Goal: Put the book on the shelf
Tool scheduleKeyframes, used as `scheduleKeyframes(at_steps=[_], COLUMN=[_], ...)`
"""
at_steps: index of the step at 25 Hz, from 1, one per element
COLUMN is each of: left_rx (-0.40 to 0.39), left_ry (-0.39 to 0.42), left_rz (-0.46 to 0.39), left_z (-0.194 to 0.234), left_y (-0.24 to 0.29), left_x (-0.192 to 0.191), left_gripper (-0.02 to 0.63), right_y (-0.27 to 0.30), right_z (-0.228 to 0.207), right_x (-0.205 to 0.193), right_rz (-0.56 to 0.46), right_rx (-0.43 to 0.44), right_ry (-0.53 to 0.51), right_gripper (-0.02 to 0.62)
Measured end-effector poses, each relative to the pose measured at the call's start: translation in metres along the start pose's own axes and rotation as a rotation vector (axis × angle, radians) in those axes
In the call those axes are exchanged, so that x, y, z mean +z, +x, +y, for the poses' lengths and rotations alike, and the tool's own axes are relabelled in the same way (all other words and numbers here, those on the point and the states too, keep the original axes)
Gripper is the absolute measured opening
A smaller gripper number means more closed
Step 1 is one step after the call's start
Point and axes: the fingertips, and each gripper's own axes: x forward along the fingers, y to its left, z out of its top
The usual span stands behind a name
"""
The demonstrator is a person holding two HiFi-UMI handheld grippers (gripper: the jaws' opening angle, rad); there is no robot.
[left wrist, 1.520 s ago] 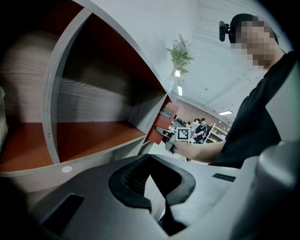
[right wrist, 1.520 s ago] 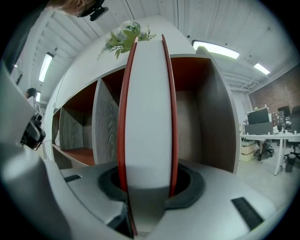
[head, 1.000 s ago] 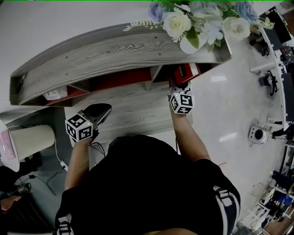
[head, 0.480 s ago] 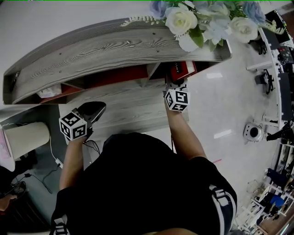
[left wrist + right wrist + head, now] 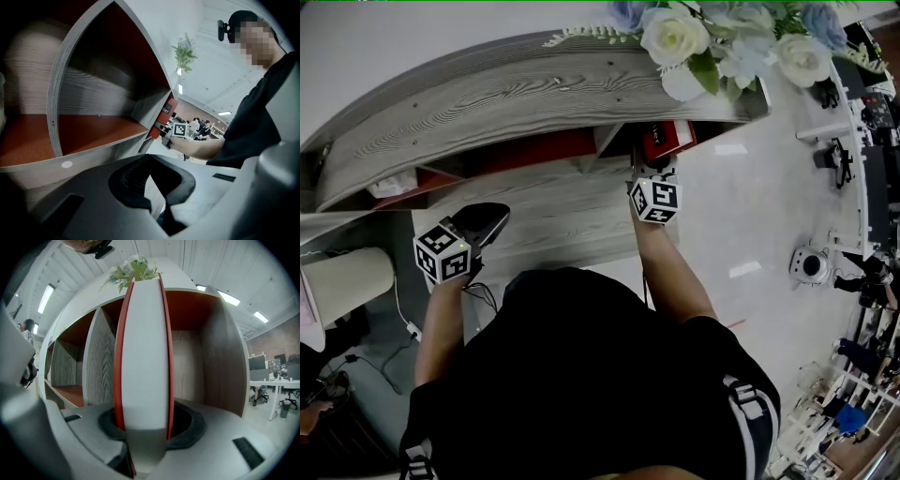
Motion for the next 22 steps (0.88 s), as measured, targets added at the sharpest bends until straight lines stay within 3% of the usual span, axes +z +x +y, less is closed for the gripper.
scheduleKeyframes(at_steps=[12,22], left_rx=[-0.004,-0.018], left_ry=[-0.007,0.006], left_rz=[0.004,-0.001], left_z=[0.000,-0.011], left_y=[-0.002,0.003], left_x=[-0.006,-0.004], left_gripper=[0.020,0.020], right_y=[0.005,0.005], right_z=[0.003,0.002], right_x=[-0.010,-0.021], right_rz=[0.028,0.060], right_rx=[-0.003,0.007], right_ry=[-0.019,0.008], right_gripper=[0.167,0.232])
